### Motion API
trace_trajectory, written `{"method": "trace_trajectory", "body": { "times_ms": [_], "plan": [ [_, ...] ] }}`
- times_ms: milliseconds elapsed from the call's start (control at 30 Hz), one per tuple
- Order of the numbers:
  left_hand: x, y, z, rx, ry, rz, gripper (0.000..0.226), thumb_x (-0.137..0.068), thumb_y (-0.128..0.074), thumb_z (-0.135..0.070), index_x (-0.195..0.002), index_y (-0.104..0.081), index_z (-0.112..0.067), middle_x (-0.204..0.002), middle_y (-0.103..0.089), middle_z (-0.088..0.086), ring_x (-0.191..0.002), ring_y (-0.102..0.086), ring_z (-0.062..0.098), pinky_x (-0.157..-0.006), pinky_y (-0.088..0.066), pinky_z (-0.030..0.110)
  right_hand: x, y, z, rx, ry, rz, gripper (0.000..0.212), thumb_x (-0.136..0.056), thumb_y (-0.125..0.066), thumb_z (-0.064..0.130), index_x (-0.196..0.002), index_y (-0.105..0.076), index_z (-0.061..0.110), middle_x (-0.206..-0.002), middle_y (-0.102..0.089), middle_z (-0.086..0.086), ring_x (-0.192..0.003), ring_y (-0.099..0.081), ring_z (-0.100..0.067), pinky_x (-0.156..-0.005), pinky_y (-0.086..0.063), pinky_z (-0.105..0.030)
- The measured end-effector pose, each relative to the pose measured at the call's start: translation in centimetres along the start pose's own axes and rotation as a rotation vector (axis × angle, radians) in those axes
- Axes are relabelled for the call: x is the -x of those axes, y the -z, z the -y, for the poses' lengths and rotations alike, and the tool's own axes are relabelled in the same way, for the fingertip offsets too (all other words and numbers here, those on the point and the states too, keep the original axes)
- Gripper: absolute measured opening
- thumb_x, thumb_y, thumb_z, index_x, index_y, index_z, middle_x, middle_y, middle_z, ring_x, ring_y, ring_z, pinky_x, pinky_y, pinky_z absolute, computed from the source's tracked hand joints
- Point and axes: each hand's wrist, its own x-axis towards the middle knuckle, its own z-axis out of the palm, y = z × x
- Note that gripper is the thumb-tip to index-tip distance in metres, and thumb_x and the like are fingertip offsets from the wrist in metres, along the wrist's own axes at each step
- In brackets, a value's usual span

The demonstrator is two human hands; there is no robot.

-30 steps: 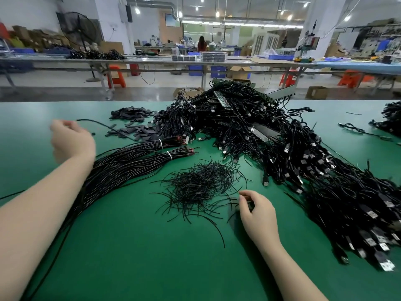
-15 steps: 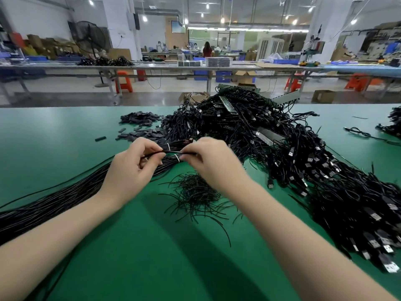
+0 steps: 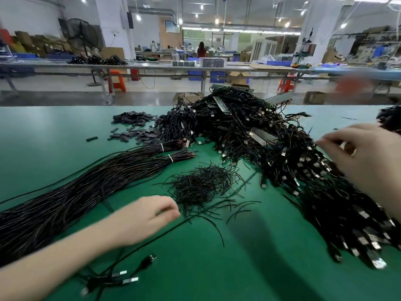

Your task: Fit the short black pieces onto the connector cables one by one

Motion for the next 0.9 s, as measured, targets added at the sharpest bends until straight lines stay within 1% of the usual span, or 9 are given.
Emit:
{"method": "trace_trajectory", "body": {
  "times_ms": [133,300,400,467,500,567,633,700,900],
  "plan": [
    [-0.6,-5.9,-1.8,-0.295,0.057,0.057,0.051,-0.092,-0.041,-0.063,-0.137,-0.033,-0.041,-0.125,-0.044,-0.016,-0.103,-0.057,0.007,-0.085,-0.049,0.032,2.4,-0.1,-2.1,0.045,-0.061,-0.005,0.027,-0.090,-0.049,0.060,-0.087,-0.063,0.037,-0.076,-0.054,0.013,-0.065,-0.052,-0.019,-0.057,-0.052,-0.037],
    [2.5,-5.2,1.2,-0.328,0.081,-0.003,0.043,-0.086,-0.034,-0.074,-0.119,-0.038,-0.047,-0.115,-0.042,-0.027,-0.102,-0.047,-0.006,-0.083,-0.048,0.022,5.9,0.3,-9.3,0.147,-0.115,0.149,0.015,-0.091,-0.050,0.056,-0.078,-0.046,0.051,-0.074,-0.049,0.018,-0.069,-0.049,-0.016,-0.056,-0.047,-0.044],
    [6.3,-4.1,3.6,-0.279,0.104,-0.031,0.051,-0.069,-0.025,-0.092,-0.104,-0.034,-0.054,-0.106,-0.038,-0.037,-0.100,-0.039,-0.018,-0.077,-0.041,0.013,9.1,-0.8,-10.9,0.291,-0.188,0.385,0.041,-0.078,-0.075,0.029,-0.059,-0.042,0.044,-0.058,-0.048,0.001,-0.054,-0.050,-0.025,-0.053,-0.049,-0.042],
    [8.4,-3.5,5.1,-0.277,0.128,-0.063,0.051,-0.067,-0.022,-0.093,-0.101,-0.033,-0.056,-0.112,-0.033,-0.041,-0.101,-0.037,-0.020,-0.077,-0.040,0.013,10.8,-1.3,-6.7,0.386,-0.275,0.596,0.028,-0.066,-0.076,0.039,-0.057,-0.054,0.024,-0.071,-0.052,-0.011,-0.064,-0.055,-0.035,-0.061,-0.051,-0.047],
    [9.1,-3.4,5.8,-0.285,0.127,-0.075,0.049,-0.068,-0.022,-0.093,-0.100,-0.034,-0.057,-0.112,-0.033,-0.042,-0.098,-0.039,-0.020,-0.076,-0.041,0.014,11.6,-1.8,-4.1,0.410,-0.263,0.659,0.033,-0.065,-0.076,0.046,-0.078,-0.065,0.018,-0.091,-0.054,-0.013,-0.078,-0.058,-0.037,-0.068,-0.053,-0.046],
    [9.9,-2.9,6.6,-0.295,0.149,-0.065,0.042,-0.072,-0.027,-0.092,-0.095,-0.037,-0.059,-0.103,-0.040,-0.043,-0.087,-0.045,-0.020,-0.067,-0.042,0.015,12.5,-4.0,1.4,0.386,-0.060,0.713,0.059,-0.080,-0.060,0.060,-0.132,-0.044,0.037,-0.135,-0.039,0.000,-0.111,-0.054,-0.023,-0.086,-0.052,-0.036],
    [10.4,-2.8,7.3,-0.371,0.157,-0.088,0.034,-0.078,-0.031,-0.088,-0.093,-0.037,-0.058,-0.096,-0.042,-0.044,-0.080,-0.046,-0.021,-0.054,-0.043,0.013,13.1,-6.7,7.2,0.077,0.070,0.852,0.066,-0.088,-0.048,0.063,-0.145,-0.020,0.045,-0.151,-0.020,0.012,-0.131,-0.039,-0.016,-0.103,-0.041,-0.032],
    [10.8,-2.8,8.0,-0.398,0.171,-0.109,0.029,-0.082,-0.032,-0.082,-0.092,-0.038,-0.055,-0.094,-0.045,-0.041,-0.080,-0.049,-0.017,-0.052,-0.044,0.013,13.5,-9.5,11.4,-0.143,0.223,0.914,0.061,-0.090,-0.048,0.060,-0.145,-0.030,0.040,-0.152,-0.024,0.009,-0.134,-0.033,-0.016,-0.109,-0.032,-0.033],
    [13.9,-3.0,14.9,-0.459,0.350,-0.172,0.030,-0.090,-0.031,-0.068,-0.074,-0.041,-0.044,-0.068,-0.051,-0.022,-0.055,-0.051,-0.006,-0.045,-0.045,0.022,13.4,-14.6,16.0,-0.136,0.316,0.881,0.032,-0.097,-0.052,0.038,-0.112,-0.058,0.011,-0.112,-0.053,-0.008,-0.108,-0.048,-0.029,-0.077,-0.034,-0.035]
  ]
}}
